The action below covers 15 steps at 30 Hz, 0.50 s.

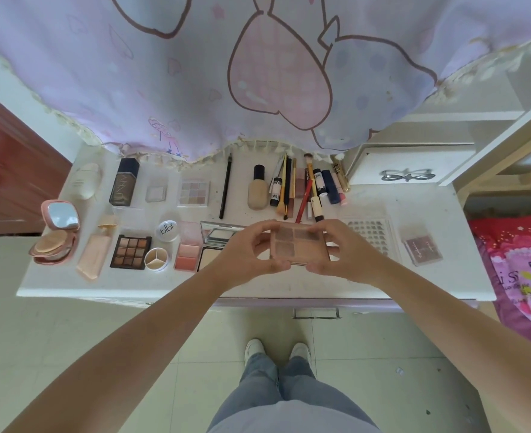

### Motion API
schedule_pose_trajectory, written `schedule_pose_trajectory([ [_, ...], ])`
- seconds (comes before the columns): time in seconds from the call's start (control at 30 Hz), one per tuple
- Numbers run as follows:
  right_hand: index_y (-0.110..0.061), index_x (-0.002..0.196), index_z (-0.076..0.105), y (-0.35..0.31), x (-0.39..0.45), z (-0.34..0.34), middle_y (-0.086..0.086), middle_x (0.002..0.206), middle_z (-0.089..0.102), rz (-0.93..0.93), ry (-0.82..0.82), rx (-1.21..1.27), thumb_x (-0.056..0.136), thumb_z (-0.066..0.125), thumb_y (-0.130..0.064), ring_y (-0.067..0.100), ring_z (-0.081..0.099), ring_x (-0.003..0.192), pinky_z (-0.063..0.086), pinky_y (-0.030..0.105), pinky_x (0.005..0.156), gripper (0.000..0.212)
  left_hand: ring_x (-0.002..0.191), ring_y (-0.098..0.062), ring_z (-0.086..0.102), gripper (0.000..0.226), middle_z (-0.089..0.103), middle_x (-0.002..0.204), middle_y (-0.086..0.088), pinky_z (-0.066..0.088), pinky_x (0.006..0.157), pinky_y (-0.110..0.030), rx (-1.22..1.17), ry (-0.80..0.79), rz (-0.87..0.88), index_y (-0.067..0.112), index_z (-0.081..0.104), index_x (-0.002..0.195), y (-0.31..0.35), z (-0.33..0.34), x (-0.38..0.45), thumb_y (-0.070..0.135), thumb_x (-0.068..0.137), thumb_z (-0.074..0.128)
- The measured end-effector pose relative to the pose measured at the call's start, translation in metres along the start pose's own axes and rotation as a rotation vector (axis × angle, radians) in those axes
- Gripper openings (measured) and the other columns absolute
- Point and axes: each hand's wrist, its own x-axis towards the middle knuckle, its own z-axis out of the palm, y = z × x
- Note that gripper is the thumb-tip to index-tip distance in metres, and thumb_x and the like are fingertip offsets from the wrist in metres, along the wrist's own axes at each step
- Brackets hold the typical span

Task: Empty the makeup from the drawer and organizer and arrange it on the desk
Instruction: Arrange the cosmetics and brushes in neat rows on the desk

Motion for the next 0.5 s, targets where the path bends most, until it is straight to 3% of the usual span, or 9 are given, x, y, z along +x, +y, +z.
schedule_pose_trajectory([
  [0.13,-0.020,0.111,0.051,0.003,0.001,0.002,-0.005,0.109,0.045,0.040,0.029,-0.043,0.069,0.076,-0.009,0.011,0.050,0.098,0.047,0.016,0.079,0.050,0.108,-0.009,0.053,0.078,0.051,0.115,0.009,0.047,0.095,-0.022,0.037,-0.002,-0.033,0.016,0.038,0.127,-0.008,-0.002,-0.002,-0.007,0.063,0.076],
  [0.27,-0.012,0.114,0.059,0.013,0.009,0.004,-0.006,0.099,0.054,0.110,0.009,-0.021,0.074,0.071,-0.009,0.011,0.055,0.091,0.049,0.014,0.069,0.042,0.114,-0.011,0.049,0.092,0.043,0.126,0.005,0.044,0.099,-0.022,0.007,-0.006,-0.092,0.011,0.025,0.139,-0.023,-0.001,-0.006,-0.010,0.064,0.074],
  [0.4,-0.007,0.111,0.059,0.028,0.024,0.012,0.004,0.095,0.062,0.280,-0.070,0.307,0.090,0.052,-0.015,0.015,0.061,0.081,0.052,0.023,0.074,0.024,0.111,-0.012,0.052,0.087,0.048,0.128,-0.001,0.048,0.088,-0.016,-0.124,0.045,-0.196,0.010,0.023,0.141,-0.047,0.006,-0.008,-0.017,0.070,0.065],
  [0.5,-0.003,0.109,0.058,0.040,0.041,0.022,0.005,0.085,0.064,0.383,-0.048,0.375,0.094,0.043,-0.024,0.015,0.061,0.070,0.052,0.024,0.068,0.030,0.096,-0.009,0.059,0.067,0.058,0.107,0.004,0.051,0.083,-0.017,-0.121,0.098,-0.254,0.014,0.038,0.125,-0.068,0.015,-0.006,-0.018,0.071,0.063],
])
